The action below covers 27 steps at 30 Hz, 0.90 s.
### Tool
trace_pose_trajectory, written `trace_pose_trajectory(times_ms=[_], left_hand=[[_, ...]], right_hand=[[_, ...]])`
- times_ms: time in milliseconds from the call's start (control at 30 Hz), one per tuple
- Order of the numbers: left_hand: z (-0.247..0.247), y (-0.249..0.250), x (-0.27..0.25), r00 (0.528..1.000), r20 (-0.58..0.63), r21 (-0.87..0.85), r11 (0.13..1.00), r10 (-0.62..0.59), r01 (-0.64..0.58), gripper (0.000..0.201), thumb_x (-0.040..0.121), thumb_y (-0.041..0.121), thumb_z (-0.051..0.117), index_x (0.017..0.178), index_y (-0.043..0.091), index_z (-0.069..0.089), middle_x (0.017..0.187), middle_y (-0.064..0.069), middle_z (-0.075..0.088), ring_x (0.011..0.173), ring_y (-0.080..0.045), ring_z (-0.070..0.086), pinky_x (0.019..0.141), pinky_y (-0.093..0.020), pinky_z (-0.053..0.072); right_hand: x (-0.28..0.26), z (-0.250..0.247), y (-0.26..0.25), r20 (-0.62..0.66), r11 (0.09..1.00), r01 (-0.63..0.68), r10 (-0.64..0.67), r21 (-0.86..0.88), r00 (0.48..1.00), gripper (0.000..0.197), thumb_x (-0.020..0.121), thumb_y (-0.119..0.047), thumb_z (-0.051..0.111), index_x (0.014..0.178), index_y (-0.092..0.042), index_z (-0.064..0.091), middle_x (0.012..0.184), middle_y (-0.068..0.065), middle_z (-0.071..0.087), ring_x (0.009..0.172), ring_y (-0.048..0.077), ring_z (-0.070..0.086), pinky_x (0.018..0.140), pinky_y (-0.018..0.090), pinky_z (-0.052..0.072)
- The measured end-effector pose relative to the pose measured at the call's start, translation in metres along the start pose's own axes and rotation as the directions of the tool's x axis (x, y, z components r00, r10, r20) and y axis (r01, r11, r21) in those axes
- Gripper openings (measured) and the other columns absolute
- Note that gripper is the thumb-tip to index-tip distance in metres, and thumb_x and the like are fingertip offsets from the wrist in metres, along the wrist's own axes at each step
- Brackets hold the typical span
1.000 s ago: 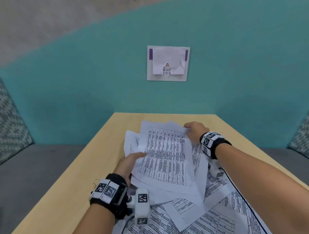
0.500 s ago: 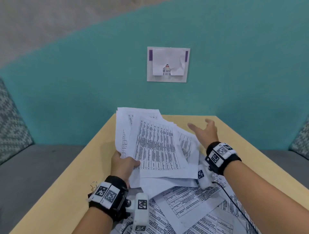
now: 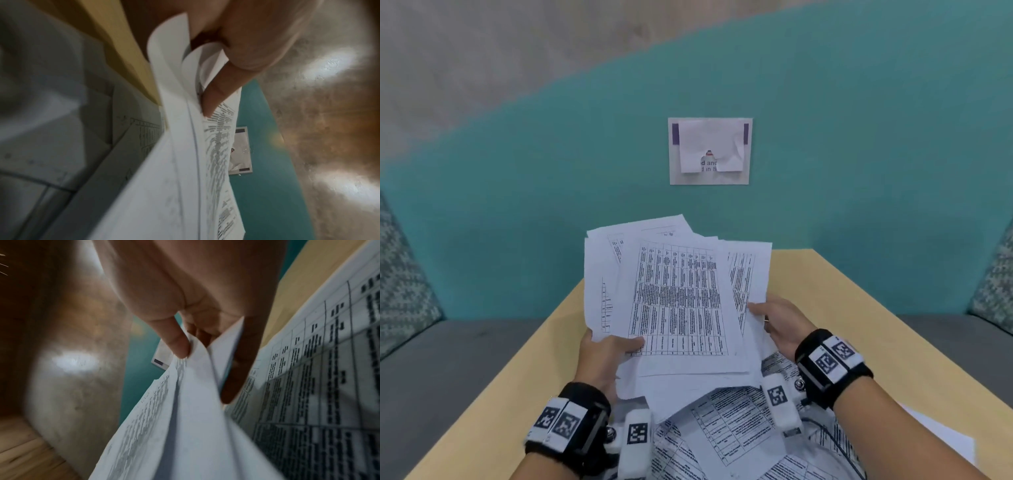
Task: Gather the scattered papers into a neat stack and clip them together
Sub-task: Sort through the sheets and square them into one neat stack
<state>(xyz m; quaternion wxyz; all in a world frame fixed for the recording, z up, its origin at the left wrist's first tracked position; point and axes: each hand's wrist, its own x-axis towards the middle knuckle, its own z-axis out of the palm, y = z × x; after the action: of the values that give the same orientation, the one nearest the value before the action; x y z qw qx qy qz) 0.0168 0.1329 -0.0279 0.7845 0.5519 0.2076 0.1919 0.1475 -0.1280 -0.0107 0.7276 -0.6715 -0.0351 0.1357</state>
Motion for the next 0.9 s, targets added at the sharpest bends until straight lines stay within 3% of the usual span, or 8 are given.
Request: trace_pose_trajectory(times_ms=[200,333,467,600,667,767,833,900], left_hand=[[-0.002,0.006,-0.002,0.993,0.118,0.063,0.998,-0.010,0.003,0.053,0.075,-0.017,0.075,0.122,0.007,0.071,0.110,-0.015,0.079,0.104,-0.038,0.074,0.099,-0.061,0.053],[0.001,0.006,-0.005,0.990,0.139,0.096,0.995,0.003,-0.017,0.047,0.079,-0.018,0.070,0.116,0.011,0.072,0.105,-0.010,0.081,0.096,-0.032,0.077,0.071,-0.037,0.060],[0.004,0.003,-0.004,0.980,0.186,0.053,0.996,0.065,-0.076,0.054,0.078,-0.022,0.070,0.126,0.004,0.068,0.116,-0.018,0.077,0.109,-0.040,0.073,0.098,-0.057,0.055],[0.017,0.014,-0.018,0.960,0.241,0.046,0.986,0.143,-0.158,0.052,0.076,-0.022,0.069,0.120,0.005,0.069,0.115,-0.018,0.077,0.103,-0.037,0.076,0.090,-0.050,0.060],[0.024,0.027,-0.025,0.926,0.345,0.016,0.986,0.153,-0.169,0.055,0.075,-0.008,0.077,0.126,0.009,0.068,0.121,-0.018,0.076,0.105,-0.035,0.075,0.084,-0.047,0.062],[0.025,0.056,-0.020,0.868,0.489,-0.157,0.988,0.081,-0.004,0.073,0.067,0.042,0.088,0.132,0.014,0.070,0.129,-0.019,0.072,0.106,-0.036,0.074,0.078,-0.046,0.063],[0.027,0.076,-0.010,0.848,0.529,-0.148,0.987,0.032,0.055,0.092,0.065,0.069,0.080,0.142,0.022,0.063,0.141,-0.014,0.065,0.116,-0.036,0.066,0.085,-0.047,0.056],[0.034,0.089,0.002,0.877,0.481,-0.081,0.996,0.011,0.032,0.081,0.078,0.066,0.070,0.143,0.019,0.062,0.137,-0.012,0.066,0.119,-0.034,0.063,0.094,-0.049,0.051]], right_hand=[[0.004,-0.011,-0.001,0.037,0.993,0.009,-0.013,0.119,0.999,0.035,0.094,-0.026,0.068,0.127,-0.014,0.068,0.117,0.004,0.075,0.101,0.024,0.068,0.094,0.038,0.053],[-0.002,-0.009,-0.008,0.174,0.991,-0.003,-0.020,0.131,0.984,0.050,0.092,-0.049,0.065,0.131,-0.018,0.064,0.129,-0.002,0.070,0.123,0.018,0.063,0.112,0.040,0.041],[-0.005,-0.010,-0.013,0.271,0.993,-0.065,0.037,0.096,0.962,0.046,0.083,-0.008,0.076,0.127,-0.002,0.065,0.123,0.021,0.070,0.118,0.043,0.063,0.103,0.060,0.047],[0.001,-0.015,-0.010,0.200,0.997,-0.011,-0.005,0.081,0.980,0.041,0.080,0.007,0.075,0.120,0.002,0.069,0.117,0.023,0.072,0.109,0.042,0.068,0.099,0.058,0.050],[0.003,-0.022,-0.014,0.121,0.993,0.064,-0.076,0.094,0.990,0.039,0.079,0.008,0.076,0.118,0.002,0.069,0.114,0.020,0.074,0.104,0.036,0.072,0.095,0.050,0.055],[0.002,-0.036,-0.026,0.039,0.979,0.187,-0.191,0.080,0.981,0.039,0.080,0.003,0.078,0.118,-0.002,0.070,0.111,0.013,0.076,0.103,0.031,0.073,0.092,0.044,0.056],[0.001,-0.045,-0.033,-0.002,0.966,0.250,-0.250,0.061,0.968,0.038,0.080,0.000,0.079,0.117,-0.003,0.070,0.110,0.011,0.077,0.104,0.030,0.072,0.096,0.045,0.054],[0.001,-0.052,-0.038,-0.051,0.954,0.298,-0.296,0.042,0.954,0.034,0.080,-0.001,0.079,0.113,-0.004,0.071,0.107,0.010,0.077,0.104,0.030,0.071,0.097,0.045,0.053]])
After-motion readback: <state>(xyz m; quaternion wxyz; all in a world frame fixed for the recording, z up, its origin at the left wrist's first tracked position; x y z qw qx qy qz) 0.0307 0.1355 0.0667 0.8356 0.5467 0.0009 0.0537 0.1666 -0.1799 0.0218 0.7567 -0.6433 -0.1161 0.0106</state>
